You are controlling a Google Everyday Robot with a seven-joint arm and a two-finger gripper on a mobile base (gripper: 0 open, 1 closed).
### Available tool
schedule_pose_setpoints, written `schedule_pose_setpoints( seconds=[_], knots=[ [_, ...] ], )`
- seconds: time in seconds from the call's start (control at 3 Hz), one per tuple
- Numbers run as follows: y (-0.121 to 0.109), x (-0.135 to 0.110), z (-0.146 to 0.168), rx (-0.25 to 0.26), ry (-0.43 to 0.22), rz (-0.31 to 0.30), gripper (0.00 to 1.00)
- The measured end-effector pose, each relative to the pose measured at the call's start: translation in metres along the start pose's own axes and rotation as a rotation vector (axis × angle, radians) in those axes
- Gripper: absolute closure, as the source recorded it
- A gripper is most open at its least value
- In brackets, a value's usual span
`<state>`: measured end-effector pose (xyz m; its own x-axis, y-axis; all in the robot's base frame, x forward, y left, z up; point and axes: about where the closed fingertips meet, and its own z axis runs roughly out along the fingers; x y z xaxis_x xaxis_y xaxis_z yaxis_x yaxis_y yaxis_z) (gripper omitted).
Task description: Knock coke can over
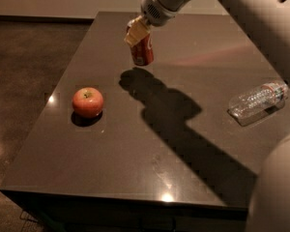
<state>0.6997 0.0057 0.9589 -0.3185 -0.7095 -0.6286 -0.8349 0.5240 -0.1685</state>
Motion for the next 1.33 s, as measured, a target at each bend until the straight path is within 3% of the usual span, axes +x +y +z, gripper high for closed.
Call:
schedule_pose_setpoints(
  seconds=[0.33,0.67,1.0,1.33],
  knots=[
    [0.000,0.006,-0.008,-0.020,0.131,-0.085,1.00],
    [0.011,0.028,-0.011,-0.066,0.304,-0.177,1.00],
    [0.021,0.050,-0.014,-0.096,0.424,-0.237,1.00],
    [0.030,0.065,-0.014,-0.120,0.510,-0.294,0.84]
  ],
)
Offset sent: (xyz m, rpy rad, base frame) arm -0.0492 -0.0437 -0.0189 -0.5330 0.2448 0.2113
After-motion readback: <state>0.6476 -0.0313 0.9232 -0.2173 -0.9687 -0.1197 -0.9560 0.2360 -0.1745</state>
